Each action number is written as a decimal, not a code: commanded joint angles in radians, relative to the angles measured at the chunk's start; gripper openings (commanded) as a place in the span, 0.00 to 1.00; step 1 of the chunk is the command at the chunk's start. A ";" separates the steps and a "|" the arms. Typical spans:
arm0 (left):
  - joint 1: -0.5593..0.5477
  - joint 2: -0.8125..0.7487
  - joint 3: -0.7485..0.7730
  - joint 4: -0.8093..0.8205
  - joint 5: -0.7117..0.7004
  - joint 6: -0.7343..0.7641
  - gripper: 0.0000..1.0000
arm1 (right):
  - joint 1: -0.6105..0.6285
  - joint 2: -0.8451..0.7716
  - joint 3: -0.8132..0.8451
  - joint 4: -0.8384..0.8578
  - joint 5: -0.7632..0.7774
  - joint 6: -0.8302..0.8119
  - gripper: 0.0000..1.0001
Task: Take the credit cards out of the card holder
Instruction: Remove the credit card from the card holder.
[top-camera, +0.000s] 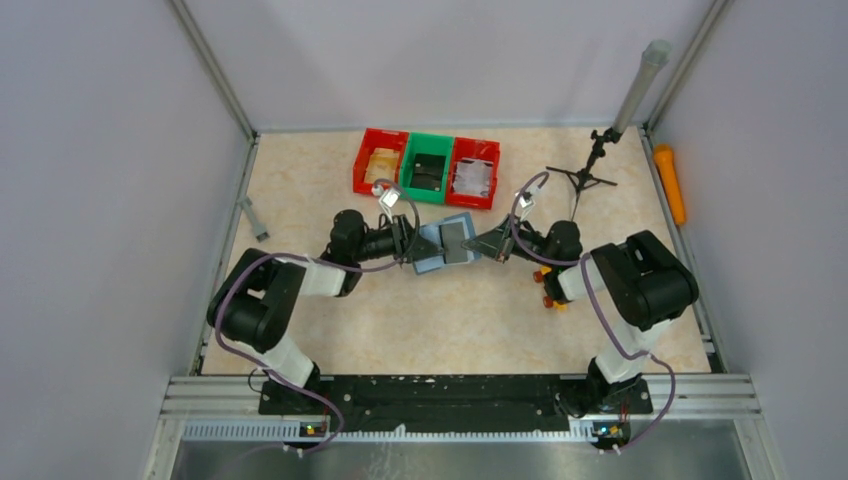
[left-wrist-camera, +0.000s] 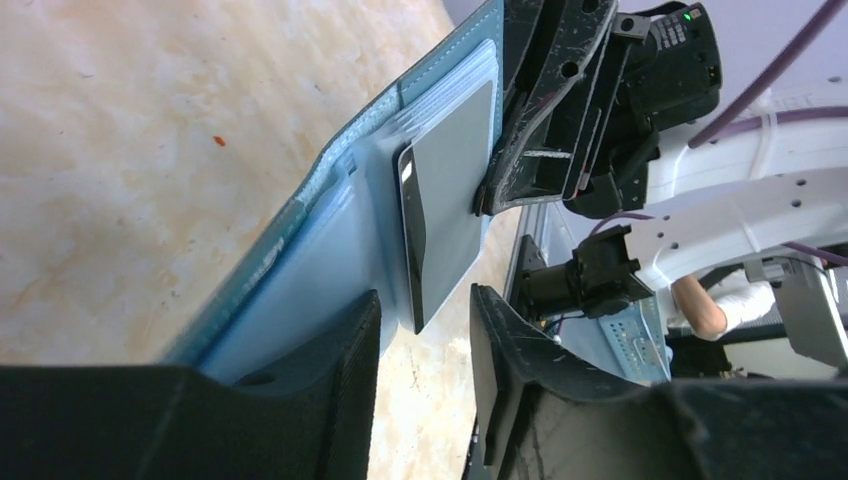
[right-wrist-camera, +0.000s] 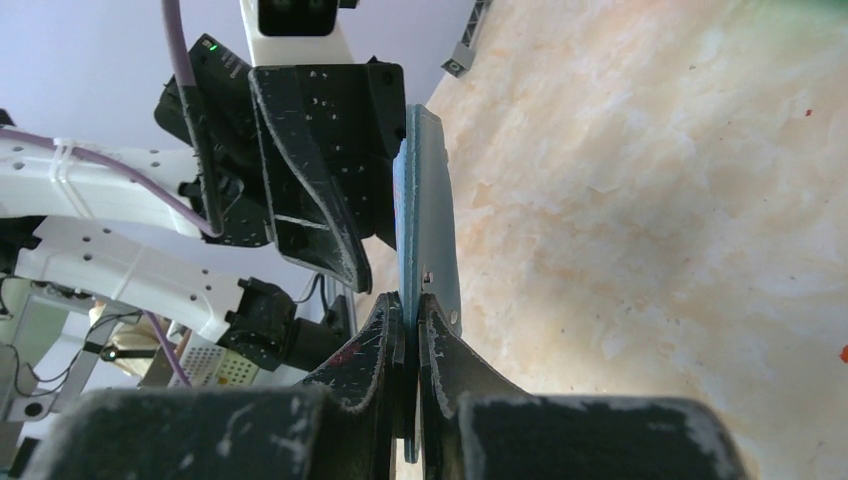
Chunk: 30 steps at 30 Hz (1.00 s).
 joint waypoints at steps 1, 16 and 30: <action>0.000 0.048 0.036 0.203 0.071 -0.106 0.38 | 0.009 0.013 0.009 0.148 -0.047 0.035 0.00; 0.007 0.073 0.025 0.405 0.122 -0.221 0.12 | 0.041 0.050 0.028 0.253 -0.093 0.085 0.00; 0.033 0.054 0.022 0.313 0.109 -0.180 0.00 | 0.022 0.036 0.014 0.226 -0.072 0.071 0.00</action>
